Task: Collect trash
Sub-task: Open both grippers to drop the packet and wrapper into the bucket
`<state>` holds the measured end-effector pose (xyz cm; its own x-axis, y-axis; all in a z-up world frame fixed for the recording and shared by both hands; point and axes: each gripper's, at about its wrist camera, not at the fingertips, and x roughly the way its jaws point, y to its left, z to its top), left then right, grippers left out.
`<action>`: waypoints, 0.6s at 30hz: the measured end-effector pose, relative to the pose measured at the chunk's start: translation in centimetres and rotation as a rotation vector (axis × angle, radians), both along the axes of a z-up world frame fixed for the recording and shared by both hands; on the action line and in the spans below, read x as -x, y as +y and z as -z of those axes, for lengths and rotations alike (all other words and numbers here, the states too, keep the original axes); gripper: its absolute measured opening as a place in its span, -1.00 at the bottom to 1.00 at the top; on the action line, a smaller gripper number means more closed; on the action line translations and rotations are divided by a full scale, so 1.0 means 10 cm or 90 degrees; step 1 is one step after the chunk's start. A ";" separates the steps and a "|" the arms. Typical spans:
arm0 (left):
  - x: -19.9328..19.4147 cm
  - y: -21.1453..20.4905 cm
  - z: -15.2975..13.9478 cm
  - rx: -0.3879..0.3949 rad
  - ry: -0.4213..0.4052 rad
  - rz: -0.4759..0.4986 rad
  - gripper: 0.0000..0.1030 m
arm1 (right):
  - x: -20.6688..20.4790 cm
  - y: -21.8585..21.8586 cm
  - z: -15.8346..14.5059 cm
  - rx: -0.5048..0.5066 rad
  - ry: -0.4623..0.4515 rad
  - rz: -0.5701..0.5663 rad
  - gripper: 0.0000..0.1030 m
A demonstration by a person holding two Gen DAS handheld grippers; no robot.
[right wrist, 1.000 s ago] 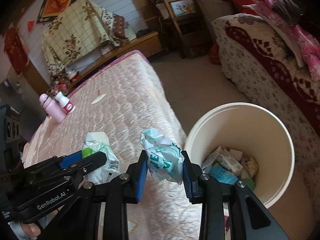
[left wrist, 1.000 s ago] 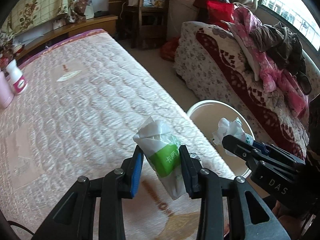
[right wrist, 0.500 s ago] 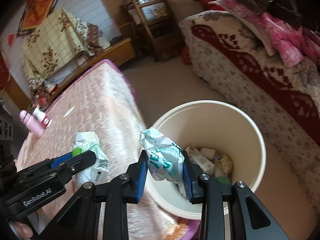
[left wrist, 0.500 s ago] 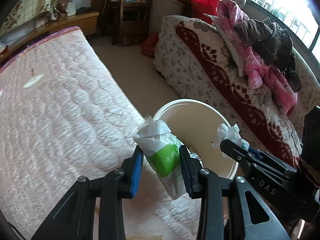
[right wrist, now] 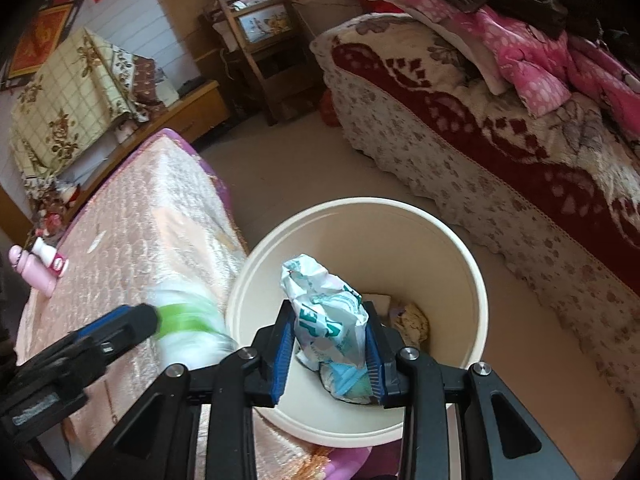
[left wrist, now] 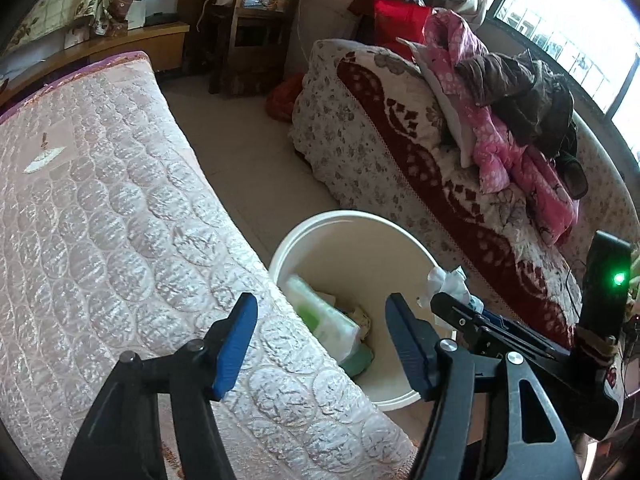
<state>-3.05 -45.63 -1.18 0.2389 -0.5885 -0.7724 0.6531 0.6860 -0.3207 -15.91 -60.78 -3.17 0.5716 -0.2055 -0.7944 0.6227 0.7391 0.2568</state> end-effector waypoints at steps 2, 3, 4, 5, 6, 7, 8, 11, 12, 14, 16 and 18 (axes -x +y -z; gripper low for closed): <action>-0.01 0.05 -0.02 -0.003 -0.008 -0.005 0.38 | 0.02 -0.03 0.02 -0.011 -0.001 0.014 0.06; -0.01 0.07 -0.03 -0.004 -0.015 -0.007 0.40 | 0.03 -0.04 0.02 -0.012 -0.002 0.018 0.13; 0.00 0.10 -0.05 -0.008 -0.025 -0.013 0.41 | 0.04 -0.04 0.01 -0.013 -0.006 0.020 0.15; 0.00 0.12 -0.06 -0.010 -0.030 -0.016 0.41 | 0.04 -0.04 0.01 -0.014 -0.008 0.020 0.15; 0.00 0.16 -0.07 -0.012 -0.037 -0.022 0.41 | 0.03 -0.03 0.00 -0.014 -0.008 0.018 0.15; 0.01 0.21 -0.09 -0.012 -0.042 -0.027 0.41 | 0.02 -0.01 -0.02 -0.009 -0.006 0.016 0.15; 0.02 0.25 -0.11 -0.011 -0.046 -0.031 0.41 | 0.01 0.01 -0.02 -0.006 -0.005 0.013 0.15; 0.06 0.41 -0.19 -0.008 -0.068 -0.049 0.41 | 0.01 0.10 -0.07 -0.004 -0.011 0.003 0.15; 0.08 0.46 -0.21 -0.007 -0.075 -0.054 0.41 | 0.02 0.12 -0.09 0.000 -0.012 0.001 0.15; 0.09 0.57 -0.25 0.000 -0.079 -0.062 0.41 | 0.02 0.20 -0.15 0.020 -0.014 -0.006 0.17; 0.08 0.64 -0.28 0.010 -0.073 -0.070 0.41 | 0.04 0.23 -0.19 0.027 -0.020 -0.006 0.22; 0.07 0.73 -0.32 0.024 -0.069 -0.078 0.41 | 0.05 0.26 -0.22 0.025 -0.026 -0.006 0.22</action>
